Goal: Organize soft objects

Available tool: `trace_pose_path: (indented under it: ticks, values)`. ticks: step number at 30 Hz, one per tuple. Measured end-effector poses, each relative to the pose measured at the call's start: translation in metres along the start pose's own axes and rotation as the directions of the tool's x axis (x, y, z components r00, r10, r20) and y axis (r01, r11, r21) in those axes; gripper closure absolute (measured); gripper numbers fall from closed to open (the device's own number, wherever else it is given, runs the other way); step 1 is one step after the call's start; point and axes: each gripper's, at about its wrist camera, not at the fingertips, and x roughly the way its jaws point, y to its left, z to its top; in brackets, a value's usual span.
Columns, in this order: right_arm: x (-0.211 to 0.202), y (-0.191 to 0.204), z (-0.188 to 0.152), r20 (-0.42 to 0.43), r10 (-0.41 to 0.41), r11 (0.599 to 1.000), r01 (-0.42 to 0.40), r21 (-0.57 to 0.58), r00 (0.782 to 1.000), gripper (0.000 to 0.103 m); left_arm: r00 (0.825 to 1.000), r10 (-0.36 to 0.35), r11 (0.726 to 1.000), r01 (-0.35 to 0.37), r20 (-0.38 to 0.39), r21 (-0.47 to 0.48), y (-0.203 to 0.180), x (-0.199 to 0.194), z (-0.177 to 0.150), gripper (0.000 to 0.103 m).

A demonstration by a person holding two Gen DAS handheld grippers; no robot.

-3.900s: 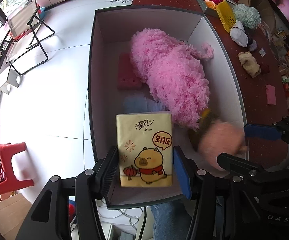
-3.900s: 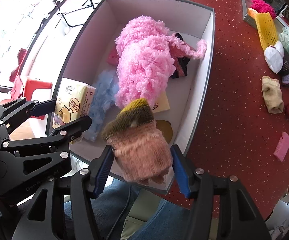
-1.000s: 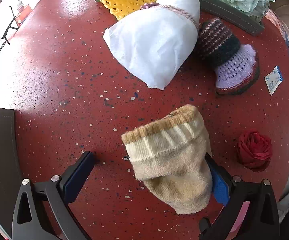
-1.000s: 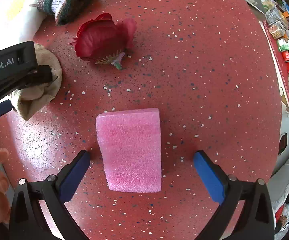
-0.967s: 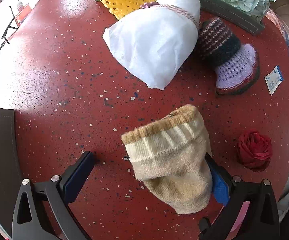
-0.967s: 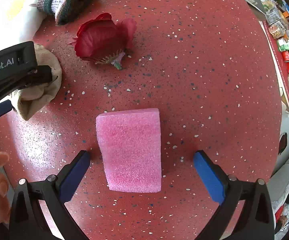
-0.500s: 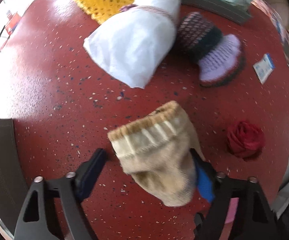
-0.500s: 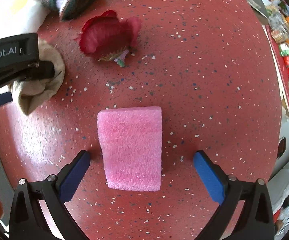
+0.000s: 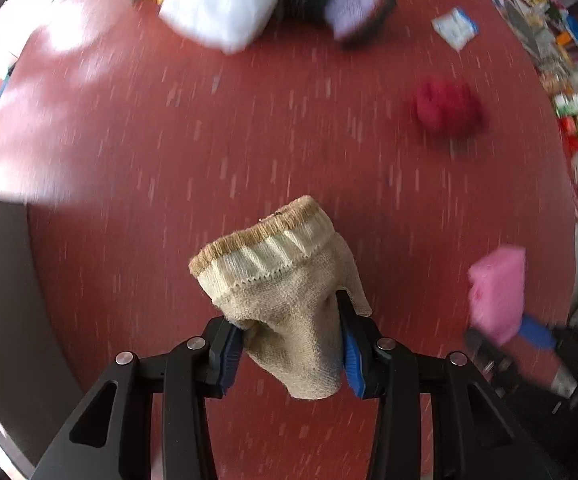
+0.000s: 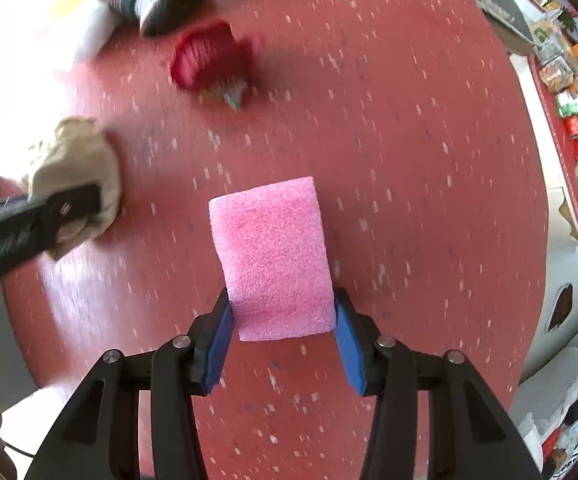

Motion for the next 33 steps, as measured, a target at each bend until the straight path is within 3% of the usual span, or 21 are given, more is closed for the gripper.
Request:
trace_pose_path:
  ticks: [2, 4, 6, 7, 8, 9, 13, 17, 21, 24, 29, 33]
  values:
    - [0.000, -0.004, -0.020, -0.016, 0.006, 1.000, -0.006, -0.013, 1.000, 0.052, 1.000, 0.003, 1.000, -0.003, -0.023, 0.014, 0.001, 0.001, -0.023, 0.059]
    - [0.000, -0.009, -0.046, -0.039, 0.012, 0.999, -0.013, -0.031, 0.999, 0.051, 0.999, 0.012, 0.999, -0.011, -0.049, 0.032, 0.003, 0.005, -0.050, 0.049]
    - [0.001, -0.015, -0.068, -0.055, 0.049, 0.998, -0.051, -0.032, 0.997, 0.048, 0.999, 0.008, 0.999, -0.006, -0.050, 0.034, 0.006, 0.005, -0.070, 0.016]
    - [0.001, -0.021, -0.081, -0.066, 0.083, 0.996, -0.084, -0.017, 0.994, 0.043, 0.998, 0.012, 1.000, -0.010, -0.058, 0.028, 0.007, 0.005, -0.078, 0.016]
    - [0.001, -0.026, -0.089, -0.072, 0.094, 0.996, -0.094, 0.003, 0.993, 0.026, 0.998, 0.017, 1.000, -0.016, -0.060, 0.015, 0.009, 0.005, -0.084, 0.016]
    - [-0.001, -0.034, -0.098, -0.072, 0.088, 0.996, -0.086, 0.033, 0.993, 0.016, 0.999, 0.023, 1.000, -0.023, -0.047, -0.005, 0.012, 0.003, -0.089, 0.016]
    - [-0.009, -0.061, -0.120, -0.046, 0.101, 0.988, -0.095, 0.121, 0.994, 0.016, 0.999, 0.012, 0.996, -0.016, -0.040, -0.089, 0.020, -0.002, -0.094, 0.016]
    - [-0.012, -0.065, -0.116, -0.042, 0.108, 0.989, -0.102, 0.111, 0.993, 0.016, 0.999, 0.012, 0.988, -0.017, -0.032, -0.153, 0.019, -0.004, -0.084, 0.016]
    - [-0.015, -0.045, -0.101, -0.026, 0.106, 0.994, -0.105, 0.028, 0.994, 0.016, 0.998, 0.054, 0.993, -0.055, -0.008, -0.101, 0.009, -0.004, -0.053, 0.016]
    - [-0.003, -0.031, -0.095, -0.062, 0.029, 0.999, -0.030, -0.022, 0.998, 0.016, 0.995, 0.094, 0.994, -0.096, -0.028, -0.061, -0.013, 0.002, -0.028, 0.016]
    - [0.006, -0.027, -0.098, -0.101, 0.022, 0.999, -0.025, -0.030, 0.995, 0.016, 0.998, 0.068, 0.988, -0.068, -0.009, -0.136, -0.013, -0.019, -0.029, 0.016]
    - [-0.009, -0.044, -0.091, -0.101, 0.102, 0.993, -0.096, 0.062, 0.990, 0.015, 0.984, 0.164, 0.986, -0.163, 0.066, -0.014, -0.023, -0.035, -0.040, 0.016]
